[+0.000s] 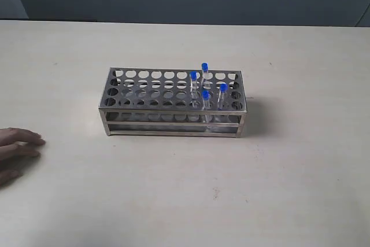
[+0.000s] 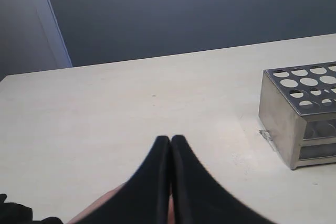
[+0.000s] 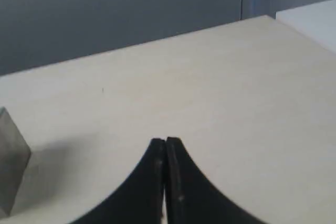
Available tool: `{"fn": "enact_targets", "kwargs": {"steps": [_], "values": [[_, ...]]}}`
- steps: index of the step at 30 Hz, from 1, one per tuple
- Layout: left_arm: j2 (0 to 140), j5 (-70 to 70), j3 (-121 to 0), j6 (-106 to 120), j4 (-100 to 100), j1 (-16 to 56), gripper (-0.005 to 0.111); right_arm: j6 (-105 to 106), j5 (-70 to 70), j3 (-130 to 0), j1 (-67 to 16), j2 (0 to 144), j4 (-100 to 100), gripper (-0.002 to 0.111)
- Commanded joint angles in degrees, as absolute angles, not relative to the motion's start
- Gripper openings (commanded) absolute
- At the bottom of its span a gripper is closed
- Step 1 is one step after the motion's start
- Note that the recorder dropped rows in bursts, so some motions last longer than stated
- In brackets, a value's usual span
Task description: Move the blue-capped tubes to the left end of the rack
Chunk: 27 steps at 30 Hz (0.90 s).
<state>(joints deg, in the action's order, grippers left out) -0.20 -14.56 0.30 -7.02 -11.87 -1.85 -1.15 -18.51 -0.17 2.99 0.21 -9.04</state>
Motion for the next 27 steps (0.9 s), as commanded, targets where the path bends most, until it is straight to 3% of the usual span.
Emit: {"fn": "enact_targets", "kwargs": {"steps": [1,6,12,17,23,27], "values": [[0.0,-14.1,0.0,-7.1,-11.6,-1.6,0.001,-1.5,0.3,0.0,3.3,0.0,-15.6,0.0],[0.0,-14.1,0.0,-7.1,-11.6,-1.6,0.001,-6.4,16.8,0.0,3.3,0.0,-28.7,0.0],[0.0,-14.1,0.0,-7.1,-11.6,-1.6,0.001,-20.8,9.3,0.0,3.3,0.0,-27.1,0.0],[0.0,-14.1,0.0,-7.1,-11.6,-1.6,0.001,-21.4,17.2,-6.5,3.3,1.4,-7.8,0.0],[0.0,-14.1,0.0,-7.1,-11.6,-1.6,0.001,-23.0,18.3,-27.7,3.3,23.9,16.1,0.0],[0.0,-14.1,0.0,-7.1,-11.6,-1.6,0.001,-43.0,20.1,-42.6,3.2,40.4,41.7,0.0]]}}
